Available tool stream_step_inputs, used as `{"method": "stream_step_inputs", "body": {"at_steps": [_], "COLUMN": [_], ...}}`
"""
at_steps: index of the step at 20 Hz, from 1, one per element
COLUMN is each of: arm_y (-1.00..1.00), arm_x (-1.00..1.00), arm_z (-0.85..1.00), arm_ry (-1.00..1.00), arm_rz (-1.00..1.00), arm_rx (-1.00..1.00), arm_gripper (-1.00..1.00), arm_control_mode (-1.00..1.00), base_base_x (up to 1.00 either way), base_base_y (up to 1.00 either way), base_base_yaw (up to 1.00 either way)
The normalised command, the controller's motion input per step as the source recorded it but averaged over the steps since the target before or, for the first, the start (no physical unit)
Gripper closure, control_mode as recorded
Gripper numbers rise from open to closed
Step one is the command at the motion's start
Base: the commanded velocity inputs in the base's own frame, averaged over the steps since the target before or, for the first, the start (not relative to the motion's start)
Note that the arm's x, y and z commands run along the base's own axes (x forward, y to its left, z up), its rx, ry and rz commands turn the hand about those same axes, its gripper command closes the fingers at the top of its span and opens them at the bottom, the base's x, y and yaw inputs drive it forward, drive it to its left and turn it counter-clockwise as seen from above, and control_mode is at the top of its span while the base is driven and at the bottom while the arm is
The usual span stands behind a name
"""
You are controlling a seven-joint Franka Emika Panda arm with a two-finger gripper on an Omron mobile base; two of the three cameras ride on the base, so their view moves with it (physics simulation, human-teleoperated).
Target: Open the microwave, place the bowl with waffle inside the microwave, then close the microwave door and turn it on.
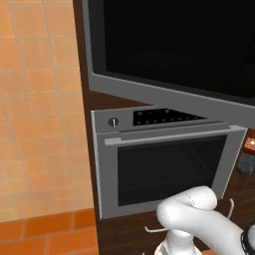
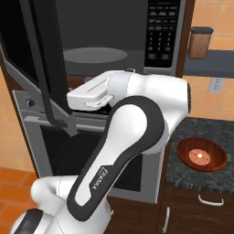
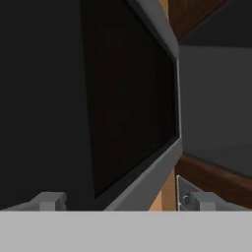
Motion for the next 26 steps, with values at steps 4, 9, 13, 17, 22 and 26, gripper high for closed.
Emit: {"method": "stream_step_inputs", "body": {"at_steps": [4, 9, 13, 17, 22, 26], "arm_y": [0.78, 0.98, 1.0, 1.0, 1.0, 1.0], "arm_x": [-0.39, -0.48, -0.49, -0.4, -0.16, 0.0], "arm_z": [0.0, 0.0, 0.0, 0.0, 0.0, 0.0], "arm_ry": [0.0, 0.0, 0.0, 0.0, 0.0, 0.0], "arm_rz": [0.09, 0.12, 0.07, 0.01, 0.0, 0.0], "arm_rx": [0.0, -0.01, -0.02, -0.03, -0.03, -0.04], "arm_gripper": [-1.0, -1.0, -1.0, -1.0, -1.0, -1.0], "arm_control_mode": [-1.0, -1.0, -1.0, -1.0, -1.0, -1.0], "base_base_x": [0.0, 0.0, 0.0, 0.0, 0.0, 0.0], "base_base_y": [0.0, 0.0, 0.0, 0.0, 0.0, 0.0], "base_base_yaw": [0.0, 0.0, 0.0, 0.0, 0.0, 0.0]}}
